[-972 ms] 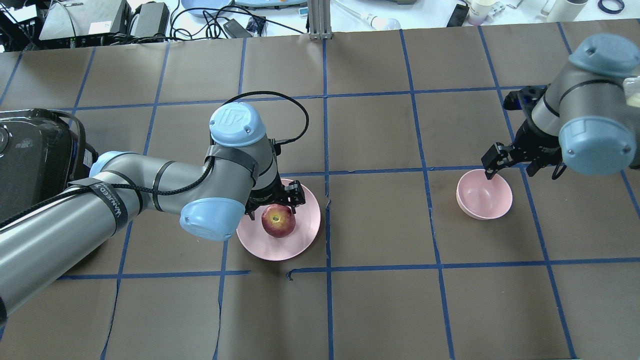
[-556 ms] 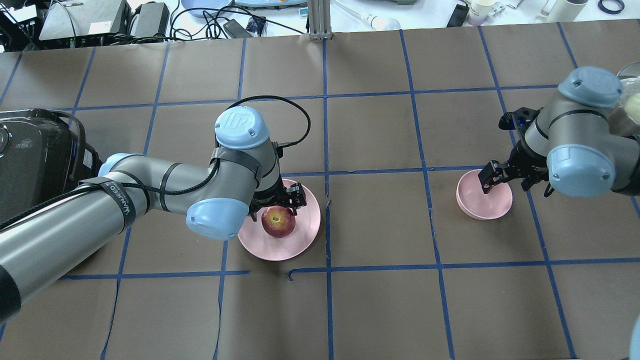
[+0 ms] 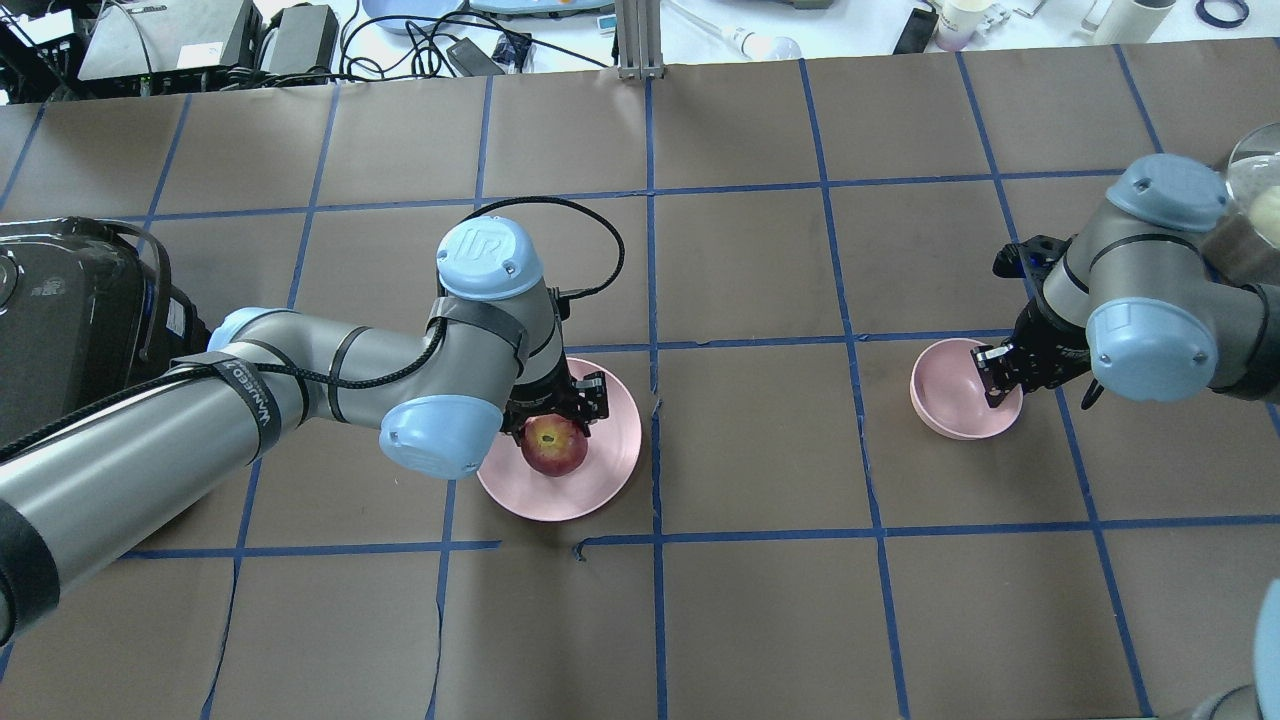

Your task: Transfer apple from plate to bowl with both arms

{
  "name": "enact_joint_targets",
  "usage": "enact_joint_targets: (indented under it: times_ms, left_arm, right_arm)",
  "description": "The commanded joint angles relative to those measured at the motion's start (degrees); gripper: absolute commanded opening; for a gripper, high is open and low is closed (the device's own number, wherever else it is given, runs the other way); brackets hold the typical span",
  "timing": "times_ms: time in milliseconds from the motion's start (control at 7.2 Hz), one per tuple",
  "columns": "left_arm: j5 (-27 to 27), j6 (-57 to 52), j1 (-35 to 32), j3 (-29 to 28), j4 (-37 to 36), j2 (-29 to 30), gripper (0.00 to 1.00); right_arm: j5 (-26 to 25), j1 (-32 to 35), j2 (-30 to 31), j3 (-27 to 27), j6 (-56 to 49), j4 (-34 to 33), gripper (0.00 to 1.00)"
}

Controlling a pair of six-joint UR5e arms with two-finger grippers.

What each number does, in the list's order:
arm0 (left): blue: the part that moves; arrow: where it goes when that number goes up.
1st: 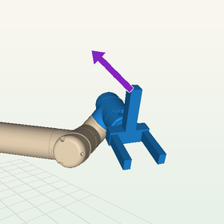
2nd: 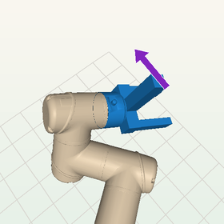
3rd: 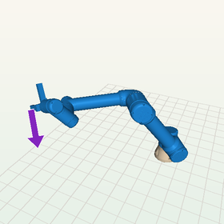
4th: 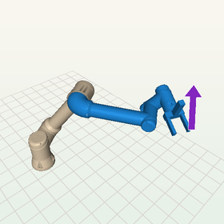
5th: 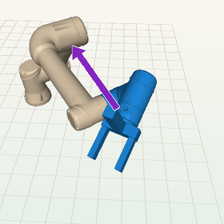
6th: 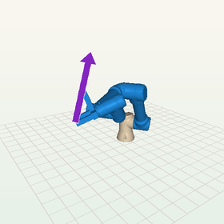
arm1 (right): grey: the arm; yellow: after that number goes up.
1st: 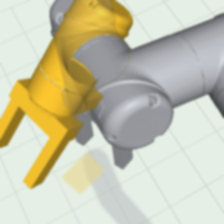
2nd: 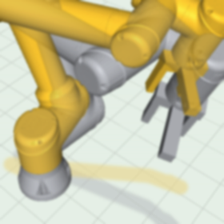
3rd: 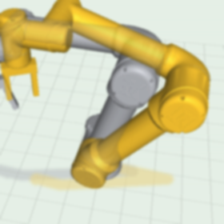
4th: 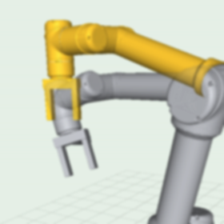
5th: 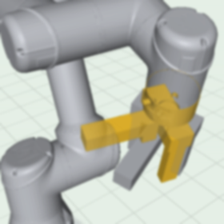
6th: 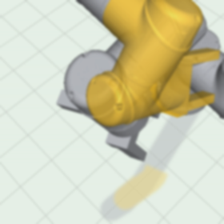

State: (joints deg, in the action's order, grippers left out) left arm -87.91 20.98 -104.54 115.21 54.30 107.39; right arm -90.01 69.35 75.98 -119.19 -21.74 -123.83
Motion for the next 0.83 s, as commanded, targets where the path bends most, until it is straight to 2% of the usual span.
enact_joint_targets:
  times_ms: [0, 278, 556, 694]
  left_arm:
    - [-0.06, -0.32, 0.04, -0.77, -0.42, 0.01, 0.12]
    - [-0.15, -0.23, 0.04, -8.37, 4.72, -0.60, 0.12]
    - [-0.15, -0.06, 0.04, -18.48, 15.78, -0.60, 0.12]
    - [0.02, 0.03, -0.05, -22.18, 19.31, -0.60, 0.12]
  right_arm:
    - [0.88, 0.52, 1.10, 1.40, 4.12, 3.83, 0.00]
    - [9.72, 3.23, 1.90, 4.48, 7.31, 7.44, 0.00]
    - [11.43, 11.99, 1.63, 5.11, 16.16, 7.03, 0.00]
    - [11.53, 15.52, 1.11, 4.84, 17.33, 6.67, 0.00]
